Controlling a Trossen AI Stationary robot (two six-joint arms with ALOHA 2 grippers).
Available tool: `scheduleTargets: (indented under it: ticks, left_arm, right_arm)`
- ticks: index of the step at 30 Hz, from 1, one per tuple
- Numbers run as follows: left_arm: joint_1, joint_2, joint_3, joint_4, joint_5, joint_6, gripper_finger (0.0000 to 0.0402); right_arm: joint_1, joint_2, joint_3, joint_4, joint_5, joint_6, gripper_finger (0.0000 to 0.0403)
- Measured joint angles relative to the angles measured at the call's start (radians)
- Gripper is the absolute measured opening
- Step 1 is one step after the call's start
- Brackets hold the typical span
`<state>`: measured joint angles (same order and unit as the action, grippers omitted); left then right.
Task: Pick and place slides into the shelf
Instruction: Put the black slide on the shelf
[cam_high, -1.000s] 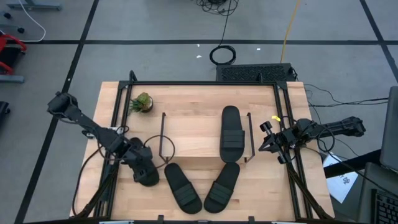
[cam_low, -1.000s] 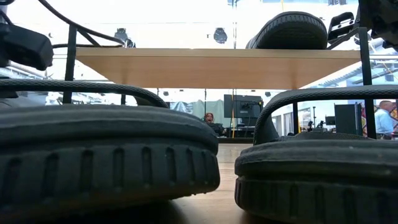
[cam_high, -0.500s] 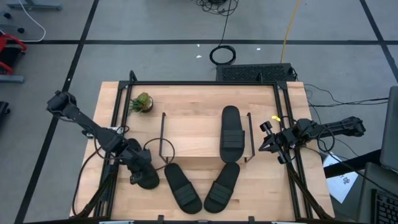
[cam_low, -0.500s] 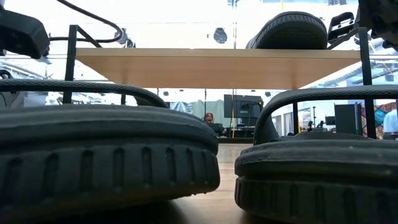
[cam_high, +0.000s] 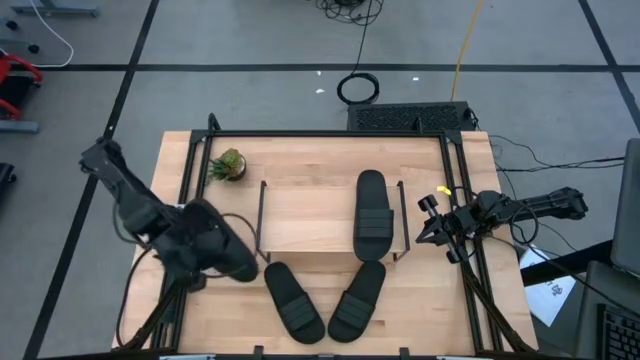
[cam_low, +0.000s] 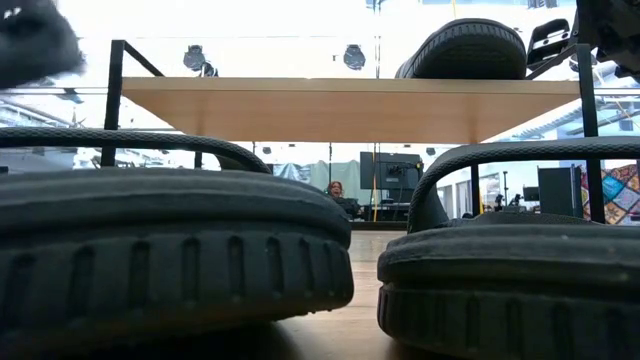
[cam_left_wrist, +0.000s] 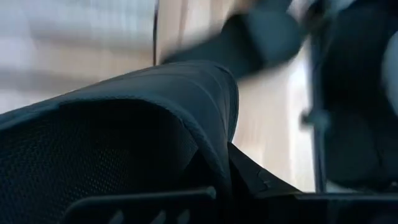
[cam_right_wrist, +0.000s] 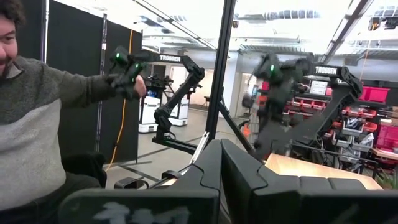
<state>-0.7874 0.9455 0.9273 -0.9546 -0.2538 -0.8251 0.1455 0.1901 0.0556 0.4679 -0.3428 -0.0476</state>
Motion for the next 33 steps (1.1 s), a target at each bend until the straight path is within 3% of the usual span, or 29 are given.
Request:
scheduleTargets:
  ticks: [9,14,20,29,33]
  left_arm:
    - [-0.052,-0.058,0.185,0.02,-0.263,0.404,0.0001]
    - [-0.03,-0.089,0.174,0.255,-0.294,0.746,0.0001]
    - [0.039,-0.076,0.16,0.472,-0.106,1.047,0.0]
    - [0.304,-0.089,0.158,0.429,0.198,0.968,0.0]
    - [0.415,-0.115,0.158,0.383,0.273,0.952,0.0]
  right_arm:
    - [0.0,0.0,0.0,0.003,0.0,0.001,0.0]
    - [0.0,0.0,0.0,0.007,0.0,-0.006,0.0]
    - [0.0,0.0,0.0,0.015,0.0,-0.001,0.0]
    - [0.0,0.0,0.0,0.034,0.0,-0.003,0.0]
    - [0.0,0.0,0.0,0.034,0.0,-0.001,0.0]
